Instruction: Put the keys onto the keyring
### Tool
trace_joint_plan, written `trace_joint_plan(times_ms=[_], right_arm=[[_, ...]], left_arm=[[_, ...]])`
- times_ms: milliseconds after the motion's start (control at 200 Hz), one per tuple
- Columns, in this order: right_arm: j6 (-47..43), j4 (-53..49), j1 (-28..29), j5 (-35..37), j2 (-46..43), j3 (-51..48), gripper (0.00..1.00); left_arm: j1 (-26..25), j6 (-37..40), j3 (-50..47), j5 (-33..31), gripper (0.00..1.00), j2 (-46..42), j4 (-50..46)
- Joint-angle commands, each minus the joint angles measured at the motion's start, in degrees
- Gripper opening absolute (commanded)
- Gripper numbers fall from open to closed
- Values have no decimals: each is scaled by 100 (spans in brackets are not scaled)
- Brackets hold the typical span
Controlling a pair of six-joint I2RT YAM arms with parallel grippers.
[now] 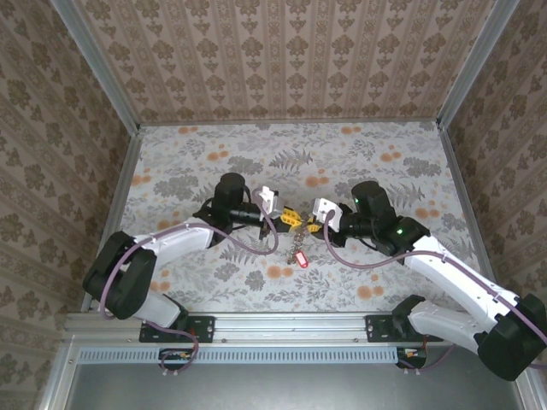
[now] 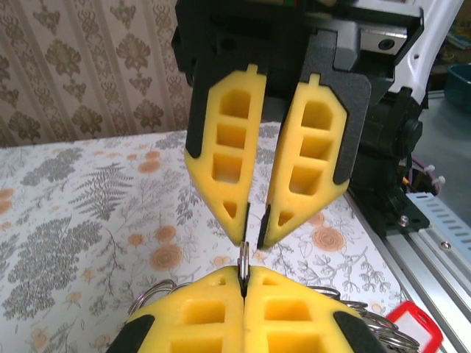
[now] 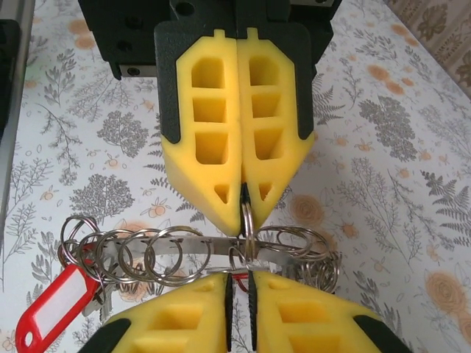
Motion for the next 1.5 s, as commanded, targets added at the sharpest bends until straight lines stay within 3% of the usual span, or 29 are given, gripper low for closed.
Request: trace_joint_plan(times_ms=[0,165,335,530,680,860,1040,1495], right_arm=[[140,253,-12,-301,143,-7,14],[176,427,12,-379,375,73,8],[388,876,58,-465,581,57,12],[663,1432,11,-646,532,-138,23],[1099,2038,-294,-845,221,-549,22],[1134,1855,-674,-880,-386,-855,20],[1032,1569,-780,-812,-773,-887,25],[697,1315,-737,-1142,-26,-307,24]], left_arm=[[42,-637,-160,306,0,110,1296],[42,-1346,-422,213,0,321,2667],[33,-2193,-631,8,0,778,4344],[-49,-2125,-566,-19,0,813,4326],[-47,-2109,-580,-1,0,791,4326],[-33,-2098,-643,-10,0,729,4326],[-37,-2111,-627,52,0,714,4326],[-135,-2069,-490,305,0,785,4318]])
